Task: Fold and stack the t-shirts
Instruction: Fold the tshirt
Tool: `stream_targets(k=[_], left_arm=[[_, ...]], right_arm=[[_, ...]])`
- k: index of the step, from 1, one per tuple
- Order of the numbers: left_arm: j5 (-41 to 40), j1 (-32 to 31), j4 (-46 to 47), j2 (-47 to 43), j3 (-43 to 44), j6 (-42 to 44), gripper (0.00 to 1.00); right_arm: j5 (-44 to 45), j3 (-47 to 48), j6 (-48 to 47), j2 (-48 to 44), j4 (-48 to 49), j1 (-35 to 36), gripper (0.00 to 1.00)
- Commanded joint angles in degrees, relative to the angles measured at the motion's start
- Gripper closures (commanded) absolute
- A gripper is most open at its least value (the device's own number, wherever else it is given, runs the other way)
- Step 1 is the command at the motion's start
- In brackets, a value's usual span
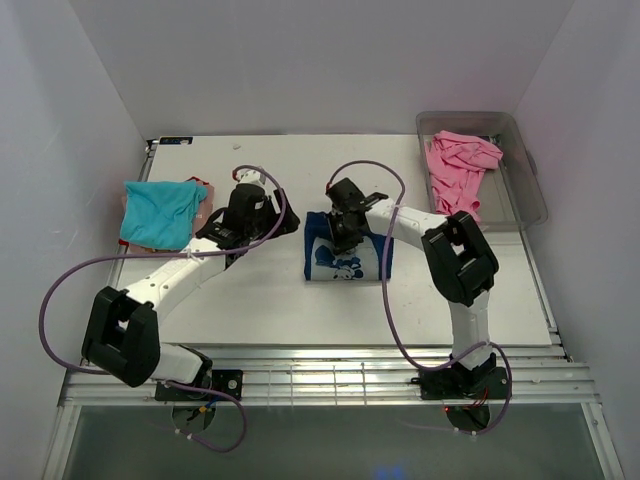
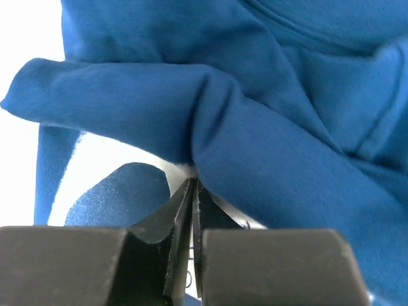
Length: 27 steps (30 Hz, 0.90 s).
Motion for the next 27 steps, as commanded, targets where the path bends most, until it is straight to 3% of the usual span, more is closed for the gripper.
stream_targets(k=[1, 5, 8, 9, 12, 13, 20, 27], left_arm=[[0.7, 0.3, -0.7, -4.3, -3.0, -1.6, 0.14], [2.4, 0.3, 1.1, -5.1, -6.1, -4.0, 0.14], [3.9, 0.2, 3.5, -4.5, -7.4, -5.9, 0.14], [3.9, 0.2, 3.9, -4.1, -7.6, -6.0, 0.14], [3.9, 0.0, 5.6, -2.5, -8.0, -6.8, 0.14], [3.9, -0.1, 5.8, -2.1, -8.0, -7.0, 0.14], [0.2, -4.5, 6.1, 7.0, -3.2, -8.1, 0.18], [-6.1, -6.3, 2.8, 15.1, 4.2, -9.0, 0.24]], right_arm=[[-0.8, -3.7, 2.1, -5.4, -0.9, 2.7, 0.92], [0.4, -2.6, 3.8, -8.3, -1.5, 4.2, 0.92], [6.1, 0.3, 3.7, -11.9, -3.8, 4.2, 0.78], [7.3, 0.8, 3.5, -13.0, -4.3, 4.1, 0.65], [11.1, 0.8, 1.5, -17.1, -5.0, 3.8, 0.42], [12.0, -0.3, 1.0, -18.7, -5.0, 3.6, 0.39], [12.3, -5.9, -3.1, -19.3, -3.1, -4.0, 0.36], [8.5, -5.0, -6.6, -15.6, 0.1, -7.4, 0.37]])
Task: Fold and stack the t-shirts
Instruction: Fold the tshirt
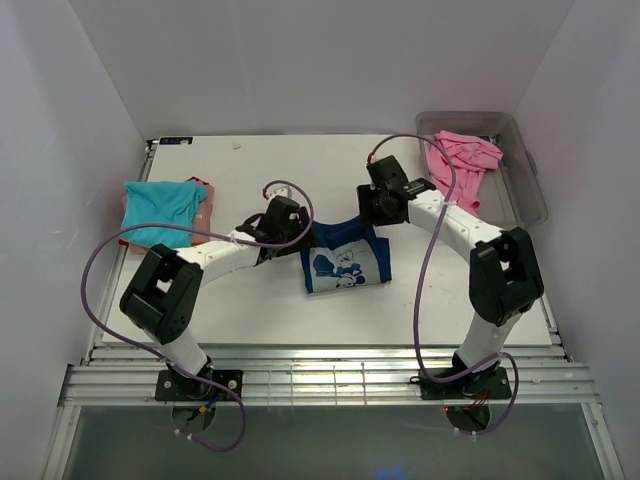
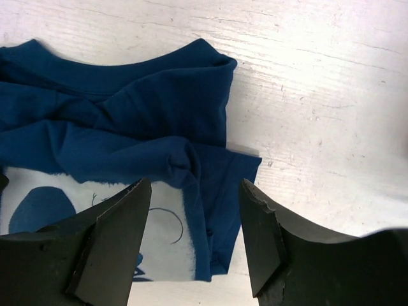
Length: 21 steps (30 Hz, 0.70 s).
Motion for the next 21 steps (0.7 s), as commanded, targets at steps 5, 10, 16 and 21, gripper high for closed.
stream_targets(k=[5, 10, 16, 21], left_arm=[[-5.0, -0.3, -1.9, 1.7, 6.8, -0.1, 0.24], [-4.2, -0.3, -1.7, 2.9, 7.6, 0.5, 0.24], [-2.5, -0.3, -1.1, 4.7, 8.3, 0.0, 0.55], [-1.9, -0.4, -1.5, 5.8, 8.6, 0.2, 0.74]], right_arm=[[-6.2, 1.4, -2.4, 3.7, 4.3, -1.0, 0.38], [-7.5, 1.5, -2.1, 5.4, 5.2, -1.1, 0.38], [-8.7, 0.9, -2.1, 7.3, 5.7, -1.3, 0.62], [-9.4, 0.3, -1.9, 7.6, 6.3, -1.4, 0.84]])
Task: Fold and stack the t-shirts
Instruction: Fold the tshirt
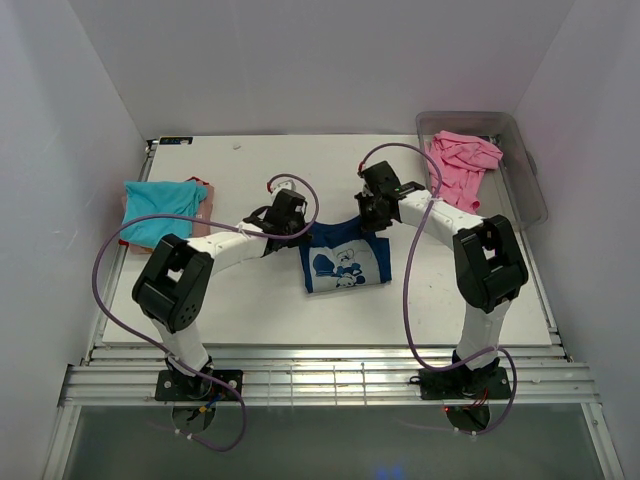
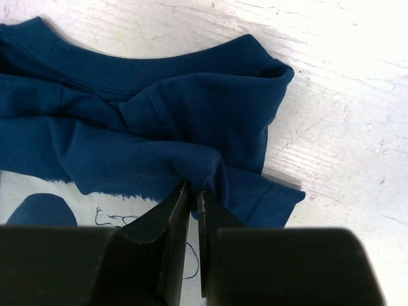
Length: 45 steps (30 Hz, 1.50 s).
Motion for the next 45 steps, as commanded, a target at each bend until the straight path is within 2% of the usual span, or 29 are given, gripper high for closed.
stream_targets(k=[1, 6, 7, 8, 18, 27, 31, 35, 39, 45], left_arm=[[0.7, -0.2, -0.2, -0.3, 2.0, 0.4, 0.77], [0.7, -0.2, -0.7, -0.4, 2.3, 0.5, 0.9], [0.6, -0.2, -0.9, -0.7, 2.3, 0.5, 0.98], [0.3, -0.2, -1.1, -1.5, 2.4, 0.3, 1.0], [-4.0, -0.2, -3.6, -8.0, 4.8, -0.6, 1.0], [-4.9, -0.2, -1.2, -6.0, 7.5, -0.4, 1.0], [-7.7, -0.2, 0.0, -4.7, 9.3, -0.7, 1.0], [-9.8, -0.2, 4.8, -4.6, 9.6, 1.4, 1.0], [-11.1, 0.1, 7.2, 1.3, 13.2, 3.6, 1.0], [-9.6, 1.2, 10.9, 11.7, 23.7, 8.8, 1.0]], right_arm=[[-0.9, 0.1, 0.1, 0.2, 2.1, -0.4, 0.87], [-0.9, -0.4, 0.1, -1.3, 2.2, -0.5, 0.92], [-0.9, -0.6, 0.3, -2.0, 2.1, -0.5, 0.92], [-0.8, -0.8, 0.5, -2.8, 2.1, -0.5, 0.92], [4.0, -1.3, 0.6, -13.0, 0.7, -0.6, 0.92], [6.0, 2.6, 0.3, -9.5, 0.4, -0.9, 0.92], [7.7, 4.1, 1.2, -7.9, 1.9, -1.1, 0.92], [10.0, 4.9, 1.8, -7.2, 4.3, -1.3, 0.92], [12.9, 8.4, 1.8, -3.4, 5.0, -2.0, 0.92], [16.3, 15.6, 2.8, 3.7, 5.1, -2.7, 0.92]])
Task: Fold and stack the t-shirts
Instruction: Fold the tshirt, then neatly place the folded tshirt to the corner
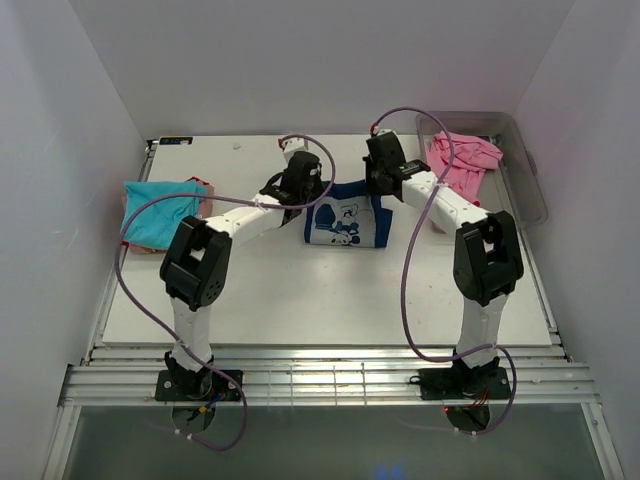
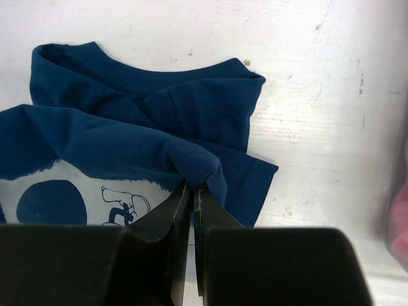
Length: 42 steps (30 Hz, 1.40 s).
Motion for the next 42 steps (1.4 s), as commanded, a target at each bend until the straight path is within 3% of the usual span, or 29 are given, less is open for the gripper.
stream_targets(k=[1, 2, 3, 4, 5, 6, 8, 10, 12, 16, 19, 20, 21, 28, 34, 42], left_arm=[[-0.3, 1.0, 2.5, 5.8, 8.7, 4.9, 1.0], [0.4, 1.2, -0.5, 7.7, 11.2, 5.4, 0.99], [1.1, 1.5, -2.5, 9.7, 13.8, 5.8, 0.73], [1.6, 1.9, -4.6, 11.7, 16.6, 6.3, 0.59], [1.7, 2.0, -8.2, 14.8, 21.4, 7.0, 0.5], [1.1, 2.0, -9.3, 15.8, 22.9, 7.5, 0.4], [0.3, 2.2, -9.9, 15.9, 23.2, 8.1, 0.31], [-0.5, 2.6, -9.4, 14.3, 22.0, 7.6, 0.28], [-1.0, 2.7, -7.8, 10.7, 19.2, 7.9, 0.02], [-0.7, 3.0, -7.8, 4.5, 13.6, 7.9, 0.02], [-0.7, 3.2, -9.1, 0.9, 8.1, 7.1, 0.02], [-0.1, 3.3, -9.4, 0.4, 6.8, 6.9, 0.02], [0.8, 3.4, -9.7, -0.1, 5.7, 6.7, 0.02], [10.5, 4.2, -10.0, -0.6, 0.8, 6.3, 0.02], [19.4, 6.6, -10.0, 0.4, -0.2, 5.8, 0.02], [30.8, 8.9, -7.7, 5.2, -1.9, 4.1, 0.02]], right_arm=[[4.0, 5.0, 1.2, 3.5, 2.4, -0.6, 0.92], [4.4, 6.5, 1.4, 4.4, 1.7, -0.6, 0.92], [4.8, 6.8, 1.6, 5.6, 1.9, -0.6, 0.92], [5.0, 6.8, 2.0, 6.2, 2.2, -0.6, 0.89], [4.5, 7.2, 1.9, 7.0, 2.1, -0.6, 0.73], [4.1, 9.1, 1.6, 8.9, 0.8, -0.8, 0.66], [4.8, 11.3, 1.0, 10.8, -1.3, -0.6, 0.54], [6.2, 11.4, 0.8, 10.7, -2.7, -0.7, 0.53], [7.5, 8.2, 0.2, 6.0, -0.5, -0.5, 0.52], [5.3, -5.8, -1.9, -4.8, 11.0, 0.2, 0.42], [-0.2, -8.4, -1.3, -7.7, 9.4, 0.3, 0.67], [-1.9, -8.3, -1.3, -7.2, 8.4, 0.3, 0.86], [-2.8, -8.0, -0.9, -6.5, 6.9, 0.4, 0.92], [-13.5, -2.3, 0.1, 3.2, -3.0, 0.2, 0.92], [-16.1, 2.2, 1.5, 10.6, -8.8, 0.2, 0.92], [-18.4, -3.0, 2.8, 10.2, -7.6, 0.3, 0.92]])
